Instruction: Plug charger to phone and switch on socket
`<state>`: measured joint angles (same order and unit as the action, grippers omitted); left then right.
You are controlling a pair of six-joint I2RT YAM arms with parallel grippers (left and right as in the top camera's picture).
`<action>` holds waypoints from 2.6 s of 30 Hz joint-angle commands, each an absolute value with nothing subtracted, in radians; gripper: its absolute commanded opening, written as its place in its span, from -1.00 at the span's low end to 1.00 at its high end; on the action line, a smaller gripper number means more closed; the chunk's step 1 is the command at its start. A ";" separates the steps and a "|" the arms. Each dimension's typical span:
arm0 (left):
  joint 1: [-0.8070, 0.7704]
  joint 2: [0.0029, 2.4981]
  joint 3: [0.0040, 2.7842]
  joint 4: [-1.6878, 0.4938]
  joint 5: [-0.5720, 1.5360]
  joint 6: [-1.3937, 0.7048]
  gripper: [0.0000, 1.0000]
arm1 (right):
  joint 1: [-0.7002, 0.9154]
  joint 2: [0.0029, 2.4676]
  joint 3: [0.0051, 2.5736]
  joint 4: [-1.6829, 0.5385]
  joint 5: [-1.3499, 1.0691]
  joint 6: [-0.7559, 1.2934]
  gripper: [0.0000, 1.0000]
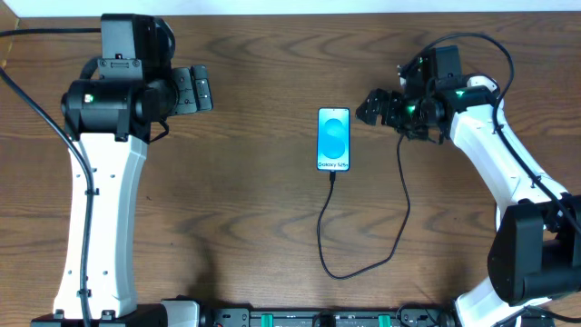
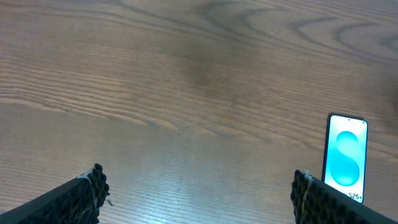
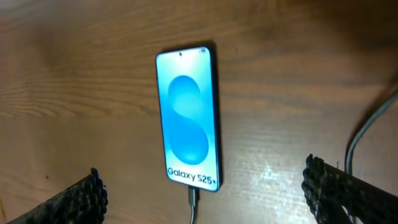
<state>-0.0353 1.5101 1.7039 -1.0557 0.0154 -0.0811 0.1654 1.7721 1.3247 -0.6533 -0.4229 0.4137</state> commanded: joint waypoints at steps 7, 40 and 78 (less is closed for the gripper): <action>-0.032 1.509 1.706 -1.061 -0.001 -0.075 0.92 | 0.016 1.746 1.541 -0.839 -0.442 0.176 0.99; -0.032 1.509 1.706 -1.061 -0.001 -0.075 0.93 | -0.439 2.064 1.808 -1.038 -0.440 -0.193 0.98; -0.032 1.509 1.706 -1.061 -0.001 -0.075 0.93 | -0.410 2.289 1.808 -0.977 -0.652 -0.342 0.98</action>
